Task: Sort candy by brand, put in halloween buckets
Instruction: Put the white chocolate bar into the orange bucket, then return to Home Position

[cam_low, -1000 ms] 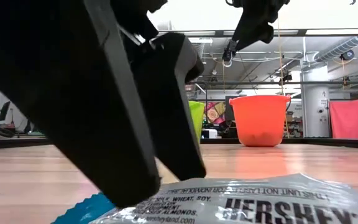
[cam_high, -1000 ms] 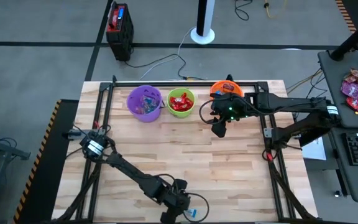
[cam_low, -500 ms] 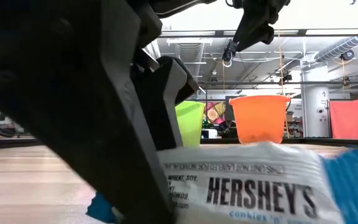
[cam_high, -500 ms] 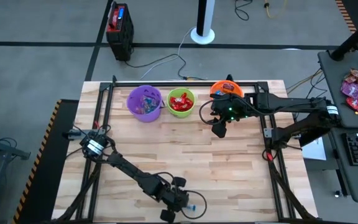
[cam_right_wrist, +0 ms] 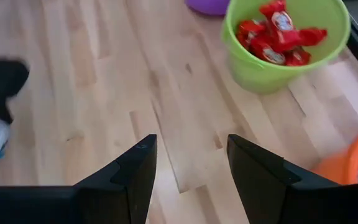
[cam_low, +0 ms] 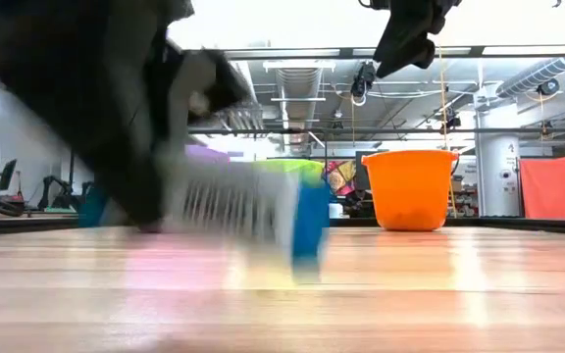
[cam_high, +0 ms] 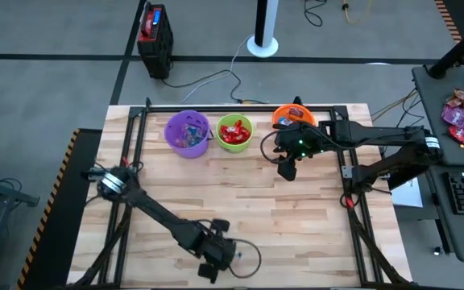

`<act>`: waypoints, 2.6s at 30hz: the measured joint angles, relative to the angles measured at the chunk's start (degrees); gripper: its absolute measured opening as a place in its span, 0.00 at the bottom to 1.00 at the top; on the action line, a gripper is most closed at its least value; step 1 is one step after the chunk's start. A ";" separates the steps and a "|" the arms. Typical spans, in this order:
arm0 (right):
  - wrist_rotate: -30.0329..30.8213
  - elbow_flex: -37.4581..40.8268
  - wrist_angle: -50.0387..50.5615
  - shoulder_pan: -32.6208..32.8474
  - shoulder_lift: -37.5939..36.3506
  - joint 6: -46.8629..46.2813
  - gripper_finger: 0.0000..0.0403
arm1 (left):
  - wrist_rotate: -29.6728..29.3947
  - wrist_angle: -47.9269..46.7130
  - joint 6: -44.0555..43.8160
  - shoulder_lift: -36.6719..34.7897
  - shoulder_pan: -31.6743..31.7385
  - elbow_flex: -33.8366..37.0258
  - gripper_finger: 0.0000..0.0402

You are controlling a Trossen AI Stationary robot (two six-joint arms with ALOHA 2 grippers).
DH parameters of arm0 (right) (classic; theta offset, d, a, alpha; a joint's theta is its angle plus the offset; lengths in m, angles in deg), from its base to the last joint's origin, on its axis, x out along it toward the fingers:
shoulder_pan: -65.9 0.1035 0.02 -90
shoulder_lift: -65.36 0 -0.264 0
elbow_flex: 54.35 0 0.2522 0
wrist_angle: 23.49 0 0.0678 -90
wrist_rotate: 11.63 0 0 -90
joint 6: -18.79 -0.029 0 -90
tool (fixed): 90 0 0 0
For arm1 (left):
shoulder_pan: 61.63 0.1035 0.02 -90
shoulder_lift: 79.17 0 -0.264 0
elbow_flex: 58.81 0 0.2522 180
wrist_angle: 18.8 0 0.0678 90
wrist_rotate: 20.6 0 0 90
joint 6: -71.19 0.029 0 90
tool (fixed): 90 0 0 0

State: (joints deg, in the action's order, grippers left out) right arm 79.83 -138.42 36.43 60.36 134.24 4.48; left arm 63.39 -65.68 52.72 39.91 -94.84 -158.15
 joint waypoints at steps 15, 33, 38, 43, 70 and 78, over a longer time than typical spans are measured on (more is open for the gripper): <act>-0.65 13.42 -34.10 15.22 -3.62 3.77 0.46 | -15.68 -4.43 4.53 -26.43 12.03 6.80 0.03; 1.85 8.68 -47.01 15.85 7.41 2.89 0.37 | -21.94 0.12 14.55 -30.05 15.21 5.05 0.04; 1.71 7.23 -45.84 14.95 8.22 3.24 0.13 | -21.94 0.05 15.22 -30.05 15.17 5.05 0.04; 2.42 7.33 -45.87 14.40 7.78 3.39 0.08 | -22.05 0.07 15.46 -30.09 15.21 5.05 0.06; 8.37 -8.73 14.55 -28.75 10.49 -7.76 0.21 | -23.64 -13.41 8.35 -31.34 15.96 5.14 0.35; 4.25 -8.67 12.41 -31.14 9.95 -6.15 0.48 | -23.47 -12.49 7.86 -31.30 15.98 5.14 0.35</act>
State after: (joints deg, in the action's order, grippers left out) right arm 84.09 -147.09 48.85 29.22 144.18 -1.67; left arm 39.92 -78.16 60.58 8.62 -78.86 -153.02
